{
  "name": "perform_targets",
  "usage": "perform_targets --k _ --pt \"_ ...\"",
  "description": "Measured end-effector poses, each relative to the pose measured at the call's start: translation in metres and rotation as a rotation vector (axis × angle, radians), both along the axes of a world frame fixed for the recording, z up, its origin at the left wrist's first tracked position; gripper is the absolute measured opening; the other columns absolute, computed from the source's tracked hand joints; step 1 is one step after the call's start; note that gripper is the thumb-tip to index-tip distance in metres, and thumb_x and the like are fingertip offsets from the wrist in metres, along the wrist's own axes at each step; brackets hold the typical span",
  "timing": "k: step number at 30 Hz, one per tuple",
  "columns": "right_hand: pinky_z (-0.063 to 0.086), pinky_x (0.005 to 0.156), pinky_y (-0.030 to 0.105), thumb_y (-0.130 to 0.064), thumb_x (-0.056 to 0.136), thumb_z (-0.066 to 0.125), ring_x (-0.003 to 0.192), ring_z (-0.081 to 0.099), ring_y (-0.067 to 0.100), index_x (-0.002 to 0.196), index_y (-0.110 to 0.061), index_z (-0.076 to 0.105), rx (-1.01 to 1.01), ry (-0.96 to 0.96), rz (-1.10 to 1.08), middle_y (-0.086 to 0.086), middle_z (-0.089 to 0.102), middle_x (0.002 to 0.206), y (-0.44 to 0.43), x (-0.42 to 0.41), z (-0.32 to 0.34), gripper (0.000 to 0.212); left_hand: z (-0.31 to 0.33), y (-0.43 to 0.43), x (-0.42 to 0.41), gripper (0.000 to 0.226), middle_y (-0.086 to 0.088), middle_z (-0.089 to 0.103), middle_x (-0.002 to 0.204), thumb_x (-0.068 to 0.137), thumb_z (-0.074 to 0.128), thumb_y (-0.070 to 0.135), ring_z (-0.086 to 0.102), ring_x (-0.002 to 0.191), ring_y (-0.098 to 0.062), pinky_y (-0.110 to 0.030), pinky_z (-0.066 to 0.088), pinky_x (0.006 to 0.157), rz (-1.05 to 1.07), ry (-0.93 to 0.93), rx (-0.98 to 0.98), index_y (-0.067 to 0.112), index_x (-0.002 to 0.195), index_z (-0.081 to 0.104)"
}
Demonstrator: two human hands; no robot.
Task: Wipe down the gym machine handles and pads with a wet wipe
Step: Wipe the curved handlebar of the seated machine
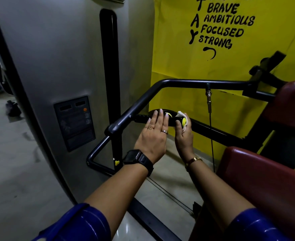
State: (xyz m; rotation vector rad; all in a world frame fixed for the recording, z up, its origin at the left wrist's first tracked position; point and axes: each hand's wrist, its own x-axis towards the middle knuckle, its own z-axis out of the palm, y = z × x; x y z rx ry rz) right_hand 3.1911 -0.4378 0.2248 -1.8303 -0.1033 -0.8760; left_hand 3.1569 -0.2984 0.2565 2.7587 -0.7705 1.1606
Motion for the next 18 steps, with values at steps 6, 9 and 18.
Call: perform_targets --k 6,9,18 --pt "0.018 0.117 0.021 -0.02 0.103 0.037 0.145 0.019 0.02 0.149 -0.001 0.024 -0.34 -0.083 -0.147 0.015 0.025 0.155 0.003 -0.005 -0.006 0.052 0.0 0.0 0.0 0.061 -0.024 0.041 0.148 0.085 0.034 0.014 0.04 0.138 -0.035 -0.04 0.035 0.11 0.006 -0.011 0.005 -0.002 0.144 0.04" --pt "0.02 0.117 0.022 -0.029 0.103 0.029 0.147 0.015 0.021 0.151 -0.005 0.016 -0.334 -0.118 -0.139 0.006 0.012 0.158 0.001 -0.009 -0.024 0.055 0.0 0.001 0.0 0.061 -0.024 0.041 0.147 0.085 0.034 0.013 0.041 0.138 -0.035 -0.041 0.035 0.11 0.007 -0.01 0.005 -0.002 0.144 0.04" --pt "0.015 0.113 0.012 -0.031 0.104 0.028 0.143 0.026 0.02 0.138 -0.004 0.049 -0.185 0.001 -0.133 0.011 0.039 0.15 0.009 -0.001 0.019 0.048 0.001 0.001 -0.001 0.061 -0.025 0.041 0.148 0.086 0.03 0.015 0.04 0.138 -0.035 -0.042 0.036 0.11 -0.002 0.022 0.003 -0.002 0.144 0.04"
